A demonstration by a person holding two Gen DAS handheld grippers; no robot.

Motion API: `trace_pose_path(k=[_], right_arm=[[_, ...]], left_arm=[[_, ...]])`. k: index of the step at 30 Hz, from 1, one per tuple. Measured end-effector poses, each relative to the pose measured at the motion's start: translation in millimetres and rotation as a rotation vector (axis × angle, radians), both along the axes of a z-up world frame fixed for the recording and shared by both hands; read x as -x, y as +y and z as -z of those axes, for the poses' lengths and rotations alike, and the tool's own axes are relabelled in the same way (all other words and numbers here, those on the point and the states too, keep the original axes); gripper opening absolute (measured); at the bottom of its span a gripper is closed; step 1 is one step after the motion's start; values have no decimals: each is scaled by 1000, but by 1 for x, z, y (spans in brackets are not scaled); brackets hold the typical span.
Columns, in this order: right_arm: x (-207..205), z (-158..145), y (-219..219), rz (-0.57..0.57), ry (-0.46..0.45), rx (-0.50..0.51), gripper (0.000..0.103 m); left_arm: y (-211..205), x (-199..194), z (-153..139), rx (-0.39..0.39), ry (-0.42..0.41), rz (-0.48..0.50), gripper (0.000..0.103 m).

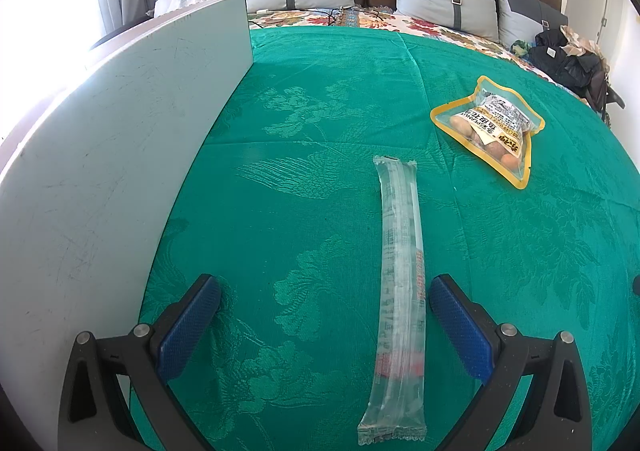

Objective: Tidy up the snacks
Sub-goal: 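Open the left tool and hold it above the clear tube packet, then grasp the yellow-bordered peanut bag with the right tool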

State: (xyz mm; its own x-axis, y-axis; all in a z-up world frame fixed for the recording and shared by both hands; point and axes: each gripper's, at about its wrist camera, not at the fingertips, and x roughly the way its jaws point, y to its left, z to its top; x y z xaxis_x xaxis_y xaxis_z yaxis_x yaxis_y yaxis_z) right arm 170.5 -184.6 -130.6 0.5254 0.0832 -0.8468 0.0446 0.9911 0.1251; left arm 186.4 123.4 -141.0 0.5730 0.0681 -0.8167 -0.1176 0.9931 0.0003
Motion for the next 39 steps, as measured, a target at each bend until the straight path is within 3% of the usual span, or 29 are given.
trace_pose_path(k=[2, 7, 10, 14, 17, 20, 22, 25, 29, 30, 31, 32, 39], right_arm=[[-23, -15, 21, -19, 5, -101, 92], [-107, -38, 105, -107, 75, -175, 92], [-151, -28, 130, 8, 163, -191, 92], [-186, -14, 139, 195, 210, -226, 92], [-201, -10, 149, 251, 224, -211, 92], [-210, -7, 161, 218, 226, -140, 92], [-213, 1, 171, 153, 258, -58, 92], [-208, 2, 184, 25, 218, 87, 93], [-195, 0, 170, -34, 159, 108, 88], [-191, -1, 164, -40, 145, 100, 83], [-186, -3, 160, -42, 124, 111, 70], [-182, -3, 157, -47, 116, 121, 67], [-153, 2, 132, -94, 78, 94, 65]], left_arm=[[0, 0, 0, 0, 0, 0, 103], [0, 0, 0, 0, 0, -1, 103], [0, 0, 0, 0, 0, 0, 103], [0, 0, 0, 1, 0, -1, 103], [0, -1, 0, 0, 0, -1, 103], [0, -1, 0, 0, 0, -1, 103], [0, -1, 0, 0, 0, -1, 103], [0, -1, 0, 0, 0, -1, 103], [0, -1, 0, 1, 0, -1, 103], [0, -1, 0, 1, 0, -1, 103], [0, -1, 0, 1, 0, -1, 103], [0, -1, 0, 0, 0, -1, 103], [1, -1, 0, 1, 0, -1, 103]])
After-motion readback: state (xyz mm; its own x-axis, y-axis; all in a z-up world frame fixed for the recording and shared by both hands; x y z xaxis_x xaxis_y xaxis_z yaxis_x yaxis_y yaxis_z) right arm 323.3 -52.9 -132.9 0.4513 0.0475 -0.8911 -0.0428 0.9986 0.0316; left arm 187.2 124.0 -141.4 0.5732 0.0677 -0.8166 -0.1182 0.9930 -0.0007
